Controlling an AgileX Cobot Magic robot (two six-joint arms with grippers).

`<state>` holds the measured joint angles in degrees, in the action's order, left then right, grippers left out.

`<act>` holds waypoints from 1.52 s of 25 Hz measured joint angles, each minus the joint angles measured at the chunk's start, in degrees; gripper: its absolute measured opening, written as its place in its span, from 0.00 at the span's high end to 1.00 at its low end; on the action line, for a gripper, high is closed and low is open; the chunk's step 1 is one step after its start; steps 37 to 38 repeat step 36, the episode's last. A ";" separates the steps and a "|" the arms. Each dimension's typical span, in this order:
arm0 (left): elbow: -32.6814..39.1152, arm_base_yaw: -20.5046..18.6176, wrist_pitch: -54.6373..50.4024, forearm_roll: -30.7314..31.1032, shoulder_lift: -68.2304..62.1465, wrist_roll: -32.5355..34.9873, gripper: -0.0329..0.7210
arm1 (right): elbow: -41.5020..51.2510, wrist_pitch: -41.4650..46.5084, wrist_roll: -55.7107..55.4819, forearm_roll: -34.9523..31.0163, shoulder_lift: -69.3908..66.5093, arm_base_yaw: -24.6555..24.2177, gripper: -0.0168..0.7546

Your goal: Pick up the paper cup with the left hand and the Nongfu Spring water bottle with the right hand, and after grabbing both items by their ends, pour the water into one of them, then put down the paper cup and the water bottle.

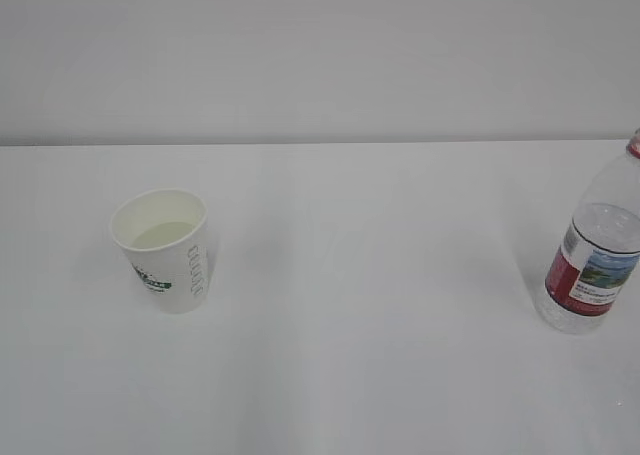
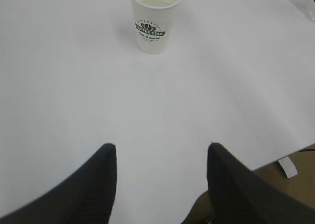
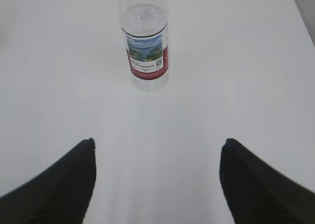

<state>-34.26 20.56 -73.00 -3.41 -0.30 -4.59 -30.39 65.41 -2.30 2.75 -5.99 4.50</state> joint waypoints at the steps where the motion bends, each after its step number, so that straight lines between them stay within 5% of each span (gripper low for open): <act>1: 0.00 0.00 0.00 0.09 0.00 0.00 0.39 | 0.37 -0.64 0.00 -0.23 0.00 0.00 0.22; 38: 2.12 0.00 4.64 0.57 0.00 0.12 0.39 | 1.73 -0.33 0.00 -0.71 0.00 0.00 0.22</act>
